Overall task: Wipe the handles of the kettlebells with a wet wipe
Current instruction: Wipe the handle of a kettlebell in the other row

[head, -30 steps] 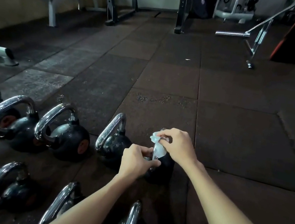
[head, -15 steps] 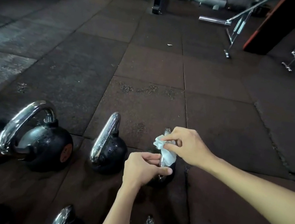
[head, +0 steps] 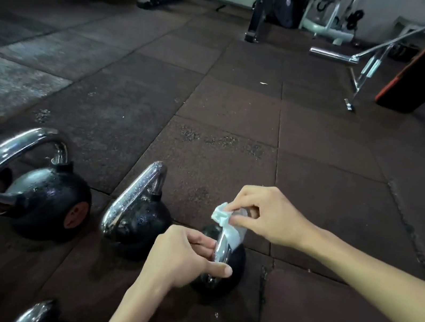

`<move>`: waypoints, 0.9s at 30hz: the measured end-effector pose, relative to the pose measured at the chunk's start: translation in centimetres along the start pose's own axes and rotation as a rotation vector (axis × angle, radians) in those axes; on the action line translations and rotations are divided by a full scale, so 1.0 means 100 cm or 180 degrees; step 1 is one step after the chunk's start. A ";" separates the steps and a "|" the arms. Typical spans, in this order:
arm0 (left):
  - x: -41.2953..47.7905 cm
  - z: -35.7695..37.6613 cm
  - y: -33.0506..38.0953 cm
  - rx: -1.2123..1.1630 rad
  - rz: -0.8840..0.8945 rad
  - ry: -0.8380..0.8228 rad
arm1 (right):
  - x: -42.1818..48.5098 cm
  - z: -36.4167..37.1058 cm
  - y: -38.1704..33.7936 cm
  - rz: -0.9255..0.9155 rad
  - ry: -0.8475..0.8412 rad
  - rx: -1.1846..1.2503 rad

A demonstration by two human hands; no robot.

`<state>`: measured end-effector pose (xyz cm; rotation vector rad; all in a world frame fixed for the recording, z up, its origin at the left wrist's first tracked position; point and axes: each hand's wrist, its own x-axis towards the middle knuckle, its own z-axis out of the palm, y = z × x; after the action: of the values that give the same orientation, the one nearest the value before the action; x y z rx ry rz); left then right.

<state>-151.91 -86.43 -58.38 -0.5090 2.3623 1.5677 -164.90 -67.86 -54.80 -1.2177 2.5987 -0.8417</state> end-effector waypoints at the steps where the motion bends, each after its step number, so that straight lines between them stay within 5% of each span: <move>1: -0.002 0.001 0.001 0.0112 0.0015 0.0059 | -0.005 0.003 0.001 -0.0132 -0.0055 0.0027; 12: 0.005 0.017 0.062 0.1597 0.0024 0.0874 | -0.011 -0.003 0.043 -0.0163 0.0424 0.0639; 17: 0.005 0.023 0.058 0.1628 0.0043 0.1073 | -0.010 0.012 0.053 0.0063 0.0847 0.1020; 23: -0.015 0.029 0.043 0.1660 0.0091 0.1214 | -0.012 0.017 0.034 -0.0449 0.0600 0.0872; 27: -0.034 0.028 0.034 0.1645 0.0087 0.1342 | -0.003 0.018 0.028 -0.0301 0.0660 0.0996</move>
<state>-150.18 -82.14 -55.27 -0.7368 2.9507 0.8498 -165.93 -66.91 -57.86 -1.2250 2.4449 -1.4001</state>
